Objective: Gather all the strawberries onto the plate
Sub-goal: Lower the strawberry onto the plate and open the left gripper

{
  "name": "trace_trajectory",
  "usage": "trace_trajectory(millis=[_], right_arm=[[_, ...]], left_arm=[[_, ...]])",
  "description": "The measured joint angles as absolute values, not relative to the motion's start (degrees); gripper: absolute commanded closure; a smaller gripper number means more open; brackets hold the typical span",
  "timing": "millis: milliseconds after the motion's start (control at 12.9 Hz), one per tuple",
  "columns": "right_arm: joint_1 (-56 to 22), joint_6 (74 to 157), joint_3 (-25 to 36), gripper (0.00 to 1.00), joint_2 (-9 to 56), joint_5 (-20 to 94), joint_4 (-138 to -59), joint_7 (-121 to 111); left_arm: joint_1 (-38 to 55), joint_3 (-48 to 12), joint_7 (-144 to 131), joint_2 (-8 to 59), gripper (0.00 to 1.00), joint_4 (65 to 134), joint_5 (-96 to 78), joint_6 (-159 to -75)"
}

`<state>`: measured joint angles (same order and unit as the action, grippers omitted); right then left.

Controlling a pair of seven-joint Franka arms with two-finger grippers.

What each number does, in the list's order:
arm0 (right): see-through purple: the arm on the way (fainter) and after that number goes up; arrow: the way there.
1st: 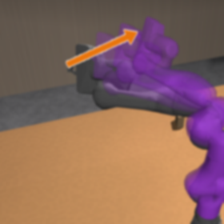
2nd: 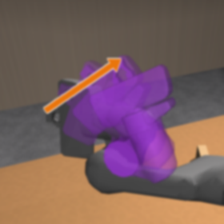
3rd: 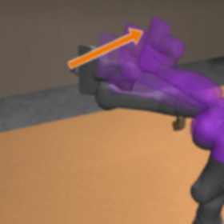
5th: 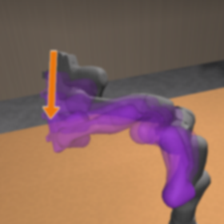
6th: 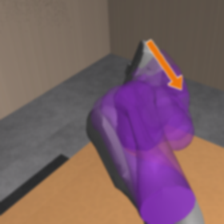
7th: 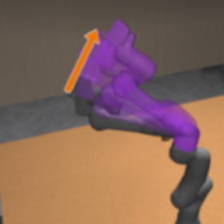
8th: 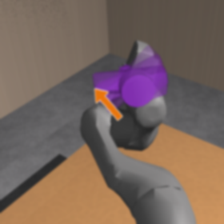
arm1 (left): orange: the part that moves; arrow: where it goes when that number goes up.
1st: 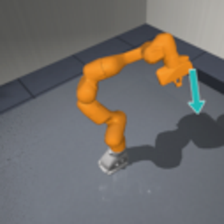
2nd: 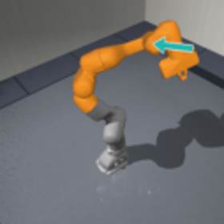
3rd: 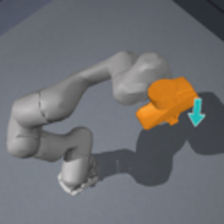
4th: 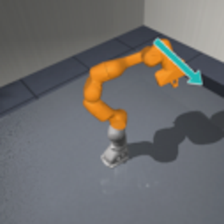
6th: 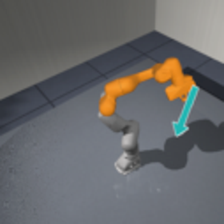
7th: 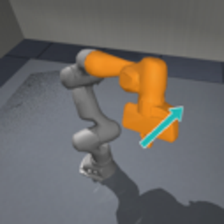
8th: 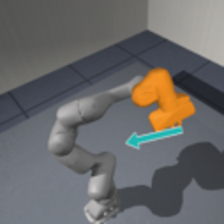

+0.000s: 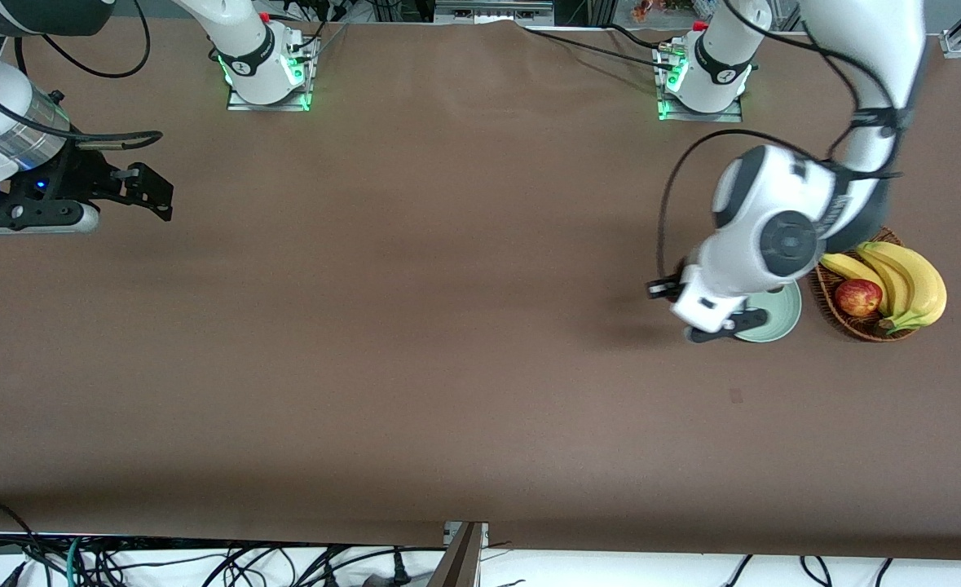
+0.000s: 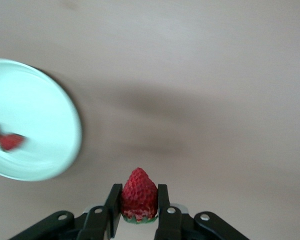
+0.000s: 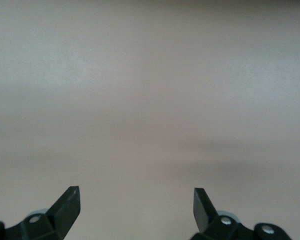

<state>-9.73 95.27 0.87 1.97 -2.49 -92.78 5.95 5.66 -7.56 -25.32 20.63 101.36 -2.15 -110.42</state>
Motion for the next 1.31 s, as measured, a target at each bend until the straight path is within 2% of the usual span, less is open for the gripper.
trace_trajectory(millis=[232,463,541,618,695,772,1081,1313], right_arm=[[-9.74,95.26,0.74,0.0,1.97,-2.49,-92.42,5.95],[-9.75,95.26,0.64,0.0,1.97,-2.49,-92.17,5.95],[-9.75,95.24,0.64,0.0,1.97,-2.49,-92.17,5.95],[-9.75,95.23,0.64,0.0,1.97,-2.48,-92.17,5.95],[-9.75,95.23,0.64,0.0,1.97,-2.36,-92.17,5.95],[-9.75,95.23,0.64,0.0,1.97,-2.2,-92.17,5.95],[-9.75,95.21,0.65,0.0,1.97,-2.07,-92.17,5.95],[-9.75,95.2,0.65,0.0,1.97,-2.06,-92.16,5.95]], left_arm=[[4.53,-0.28,-9.68,19.98,0.92,107.03,-2.63,-111.76],[4.41,3.04,-2.49,20.14,0.91,116.26,-2.72,-124.09],[4.42,3.12,-1.97,20.33,0.89,118.88,-2.72,-127.84],[4.46,3.07,-1.84,20.74,0.83,120.68,-2.72,-130.68],[4.52,3.04,-1.82,21.26,0.45,121.58,-2.72,-132.46],[4.57,3.03,-1.79,21.7,0.0,121.79,-2.72,-133.16],[4.61,3.05,-0.99,21.37,0.0,120.67,-2.72,-133.02],[4.61,3.07,-0.79,17.47,0.0,114.7,-2.73,-122.26]])
